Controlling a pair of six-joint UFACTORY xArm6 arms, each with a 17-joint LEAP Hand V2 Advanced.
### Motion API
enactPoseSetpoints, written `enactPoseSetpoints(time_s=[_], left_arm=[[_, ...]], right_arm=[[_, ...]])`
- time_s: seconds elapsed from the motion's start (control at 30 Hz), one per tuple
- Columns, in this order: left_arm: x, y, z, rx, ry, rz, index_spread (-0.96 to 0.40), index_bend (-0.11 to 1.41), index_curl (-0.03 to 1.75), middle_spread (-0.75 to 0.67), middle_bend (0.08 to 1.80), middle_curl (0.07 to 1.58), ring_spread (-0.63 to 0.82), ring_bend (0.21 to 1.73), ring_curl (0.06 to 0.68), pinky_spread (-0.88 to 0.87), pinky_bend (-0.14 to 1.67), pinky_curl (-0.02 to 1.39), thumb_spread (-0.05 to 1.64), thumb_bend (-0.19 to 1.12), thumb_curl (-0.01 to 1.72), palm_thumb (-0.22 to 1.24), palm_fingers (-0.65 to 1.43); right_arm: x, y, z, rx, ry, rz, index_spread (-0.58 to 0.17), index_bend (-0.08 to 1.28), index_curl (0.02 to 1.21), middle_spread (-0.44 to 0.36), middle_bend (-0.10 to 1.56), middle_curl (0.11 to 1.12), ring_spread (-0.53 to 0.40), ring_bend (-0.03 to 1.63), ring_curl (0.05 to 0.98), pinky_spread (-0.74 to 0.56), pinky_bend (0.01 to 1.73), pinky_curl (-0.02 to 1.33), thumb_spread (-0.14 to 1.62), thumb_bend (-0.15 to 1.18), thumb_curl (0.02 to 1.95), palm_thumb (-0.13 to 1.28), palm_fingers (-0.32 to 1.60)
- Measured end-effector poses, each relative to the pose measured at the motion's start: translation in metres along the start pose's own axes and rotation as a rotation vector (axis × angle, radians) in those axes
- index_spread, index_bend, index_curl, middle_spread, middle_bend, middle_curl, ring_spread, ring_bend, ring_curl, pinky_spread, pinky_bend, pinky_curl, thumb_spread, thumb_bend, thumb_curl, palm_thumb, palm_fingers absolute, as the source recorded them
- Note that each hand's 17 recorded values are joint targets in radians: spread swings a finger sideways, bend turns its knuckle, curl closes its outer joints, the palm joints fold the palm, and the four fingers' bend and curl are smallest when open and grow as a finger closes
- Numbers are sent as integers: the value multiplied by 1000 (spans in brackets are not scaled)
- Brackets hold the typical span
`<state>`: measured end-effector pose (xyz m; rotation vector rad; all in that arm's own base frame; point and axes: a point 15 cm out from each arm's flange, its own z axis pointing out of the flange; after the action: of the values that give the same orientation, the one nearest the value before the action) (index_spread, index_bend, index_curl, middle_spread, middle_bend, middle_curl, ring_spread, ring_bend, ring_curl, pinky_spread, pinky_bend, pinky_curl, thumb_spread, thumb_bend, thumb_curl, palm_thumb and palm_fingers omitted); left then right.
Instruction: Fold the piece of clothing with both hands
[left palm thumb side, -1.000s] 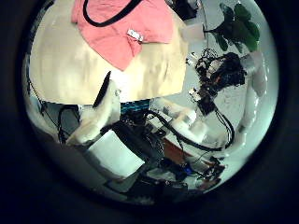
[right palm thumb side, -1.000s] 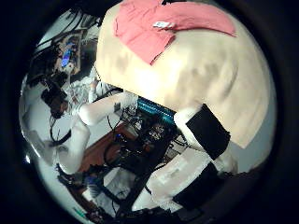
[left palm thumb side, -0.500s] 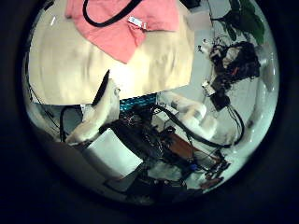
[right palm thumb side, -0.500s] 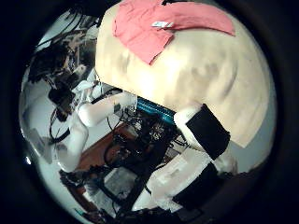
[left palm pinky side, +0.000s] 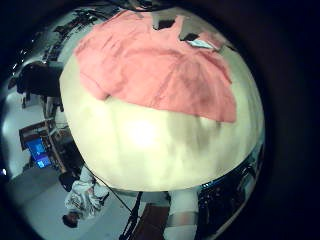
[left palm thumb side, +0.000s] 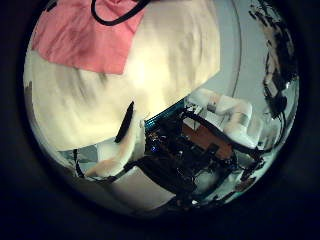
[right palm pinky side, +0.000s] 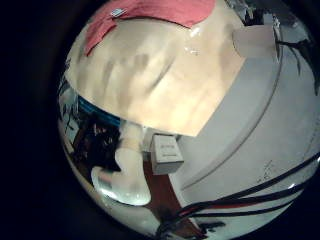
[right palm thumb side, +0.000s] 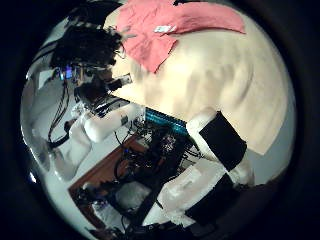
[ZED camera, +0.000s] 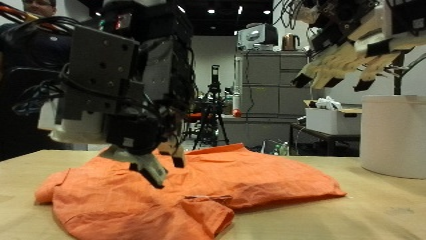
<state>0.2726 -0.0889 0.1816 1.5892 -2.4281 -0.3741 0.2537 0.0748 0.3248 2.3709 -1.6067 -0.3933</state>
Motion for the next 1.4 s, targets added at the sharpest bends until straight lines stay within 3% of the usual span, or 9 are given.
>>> enactPoseSetpoints(time_s=[0.23, 0.4, 0.63, 0.8, 0.83, 0.97, 1.07, 1.17, 1.4], left_arm=[[10, -8, 35, -99, -31, 55, 180, 134, 264, 415, 180, 294, 566, 461, 205, 502, 310, 325, 1000, -38, 281, 232, -59], [4, -8, 59, -148, -85, 68, 144, 116, 234, 441, 179, 282, 581, 467, 208, 510, 326, 328, 959, -32, 287, 213, -82], [-8, -16, 67, -134, -151, 40, 190, 167, 240, 339, 253, 312, 564, 446, 205, 493, 273, 313, 941, -26, 297, 216, 34], [-6, -19, 67, -137, -162, 49, 140, 182, 274, 84, 534, 417, 367, 474, 210, 382, 159, 269, 955, -18, 308, 281, 320], [-5, -20, 64, -133, -164, 46, 108, 196, 282, 37, 635, 443, 266, 508, 213, 319, 143, 250, 959, -14, 312, 301, 445], [-7, -21, 58, -117, -163, 31, -10, 164, 290, -135, 837, 558, -95, 770, 292, -30, 332, 288, 1000, 18, 332, 439, 865], [-8, -21, 53, -107, -162, 23, -88, 182, 301, -226, 863, 632, -280, 955, 370, -259, 479, 338, 1036, 48, 351, 564, 986], [-8, -20, 46, -101, -163, 10, -171, 206, 324, -300, 851, 690, -387, 1049, 423, -435, 656, 404, 1048, 74, 381, 686, 1035], [-15, -12, 34, -140, -179, -3, -352, 310, 423, -428, 843, 827, -451, 1241, 519, -625, 975, 539, 1021, 118, 492, 909, 1091]], right_arm=[[3, 0, 0, 2, -2, 16, -348, 222, 384, 63, 189, 324, 256, 188, 207, 373, 181, 256, 1533, -1, 227, 704, 176], [4, 1, 2, -8, -7, 21, -345, 227, 385, 68, 188, 322, 256, 186, 204, 373, 182, 257, 1535, -2, 228, 707, 174], [4, 2, 3, -9, -7, 21, -343, 228, 386, 72, 189, 320, 264, 187, 202, 373, 182, 257, 1536, -3, 228, 707, 174], [6, 2, 2, -7, -8, 27, -343, 227, 386, 74, 189, 320, 266, 187, 201, 373, 182, 258, 1536, -3, 228, 708, 174], [6, 2, 2, -7, -9, 26, -343, 227, 386, 75, 189, 320, 266, 187, 201, 373, 182, 258, 1536, -3, 228, 708, 174], [7, 2, 2, -7, -8, 28, -343, 227, 386, 77, 189, 319, 267, 187, 201, 373, 182, 258, 1536, -3, 228, 708, 174], [6, 2, 2, -8, -10, 28, -343, 227, 386, 77, 189, 319, 267, 187, 201, 373, 182, 258, 1536, -3, 228, 708, 174], [6, 2, 2, -9, -8, 28, -343, 227, 387, 77, 189, 319, 263, 187, 200, 373, 182, 258, 1536, -3, 228, 708, 174], [8, 3, 0, -7, -9, 31, -343, 227, 387, 78, 189, 319, 258, 187, 200, 373, 181, 257, 1533, -2, 230, 711, 174]])
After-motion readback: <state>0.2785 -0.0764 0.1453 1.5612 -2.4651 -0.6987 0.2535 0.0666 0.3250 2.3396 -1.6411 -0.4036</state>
